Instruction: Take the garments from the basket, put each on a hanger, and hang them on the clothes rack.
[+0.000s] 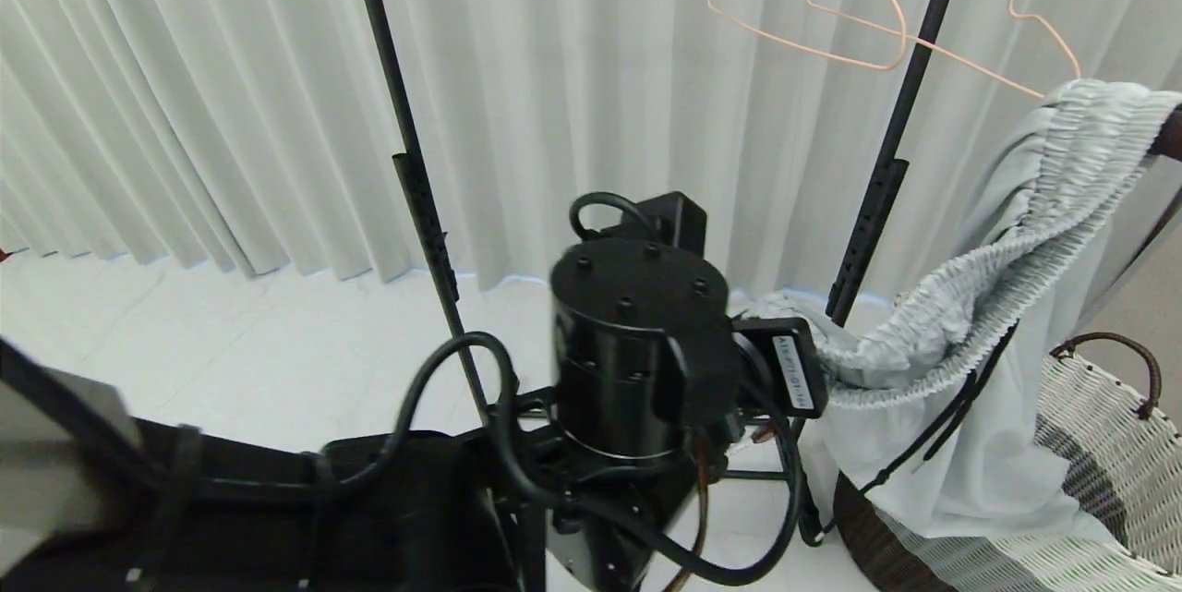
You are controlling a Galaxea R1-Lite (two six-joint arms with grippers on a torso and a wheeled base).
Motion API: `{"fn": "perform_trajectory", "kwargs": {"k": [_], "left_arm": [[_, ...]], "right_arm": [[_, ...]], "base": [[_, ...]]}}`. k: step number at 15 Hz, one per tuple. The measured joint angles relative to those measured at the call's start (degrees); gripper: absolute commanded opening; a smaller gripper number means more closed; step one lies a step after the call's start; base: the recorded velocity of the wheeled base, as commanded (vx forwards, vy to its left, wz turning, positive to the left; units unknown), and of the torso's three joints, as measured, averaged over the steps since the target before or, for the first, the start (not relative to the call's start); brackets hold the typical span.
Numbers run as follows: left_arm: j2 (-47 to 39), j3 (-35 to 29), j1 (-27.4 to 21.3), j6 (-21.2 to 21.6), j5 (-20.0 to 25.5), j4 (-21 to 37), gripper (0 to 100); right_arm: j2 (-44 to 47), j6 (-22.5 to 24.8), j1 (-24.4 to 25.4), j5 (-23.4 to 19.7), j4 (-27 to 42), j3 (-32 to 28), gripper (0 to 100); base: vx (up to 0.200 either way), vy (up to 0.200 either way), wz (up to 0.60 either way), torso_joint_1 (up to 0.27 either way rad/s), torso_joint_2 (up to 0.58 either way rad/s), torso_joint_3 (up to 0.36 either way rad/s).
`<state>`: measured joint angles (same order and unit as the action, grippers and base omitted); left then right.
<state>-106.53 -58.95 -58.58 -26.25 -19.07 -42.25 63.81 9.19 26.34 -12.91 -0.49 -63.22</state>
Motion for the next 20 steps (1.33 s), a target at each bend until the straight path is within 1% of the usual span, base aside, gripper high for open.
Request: {"fn": "perform_trajectory", "kwargs": {"k": [2,4,7,9,10,11,12,13,14,17,19,20], "left_arm": [[4.96,3.91,1.44,0.13,0.05,0.93,0],[11.12,8.0,3.04,0.5,0.11,4.05,0],[21.59,11.87,4.75,1.43,1.08,13.6,0],[28.98,13.2,5.35,2.11,1.44,22.11,0],[32.48,13.64,5.44,4.0,1.52,26.47,0],[36.13,14.25,5.5,8.11,1.61,29.54,0],[39.25,14.84,5.55,13.2,1.61,31.17,0],[41.84,15.32,5.61,16.68,1.52,32.6,0],[43.8,15.35,5.74,18.79,1.39,33.56,0],[45.4,13.56,5.99,21.58,0.65,34.0,0],[43.47,10.93,6.01,22.58,-2.83,34.0,0],[41.52,8.7,5.99,23.25,-5.42,34.05,0]], "right_arm": [[2.67,0.27,2.4,0.09,-1.62,-0.12,0],[6.17,0.28,5.62,0.35,-4.84,-0.06,0],[10.67,0.2,9.18,0.54,-7.36,0.22,0],[12.57,0.06,10.64,0.51,-7.94,0.55,0],[13.14,0.02,10.97,0.54,-8.4,0.79,0],[13.57,0.0,11.47,0.51,-9.03,1.21,0],[13.86,-0.06,11.72,0.55,-9.61,1.58,0],[13.97,-0.09,11.86,0.76,-9.83,1.97,0],[13.84,-0.09,11.93,1.45,-9.87,2.26,0],[11.63,-0.49,11.97,4.6,-9.8,3.83,0],[9.13,-0.5,11.74,7.0,-9.67,4.84,0],[7.74,-0.5,11.52,9.83,-9.63,5.14,0]], "base": [[0.0,0.0,0.0,0.0,0.0,0.0],[0.0,0.0,0.0,0.0,0.0,0.0],[0.0,0.0,0.0,0.0,0.0,0.0],[0.0,0.0,0.0,0.0,0.0,0.0],[0.0,0.0,0.0,0.0,0.0,0.0],[0.0,0.0,0.0,0.0,0.0,0.0],[0.0,0.0,0.0,0.0,0.0,0.0],[0.0,0.0,0.0,0.0,0.0,0.0],[0.0,0.0,0.0,0.0,0.0,0.0],[0.0,0.0,0.0,0.0,0.0,0.0],[0.0,0.0,0.0,0.0,0.0,0.0],[0.0,0.0,0.0,0.0,0.0,0.0]]}}
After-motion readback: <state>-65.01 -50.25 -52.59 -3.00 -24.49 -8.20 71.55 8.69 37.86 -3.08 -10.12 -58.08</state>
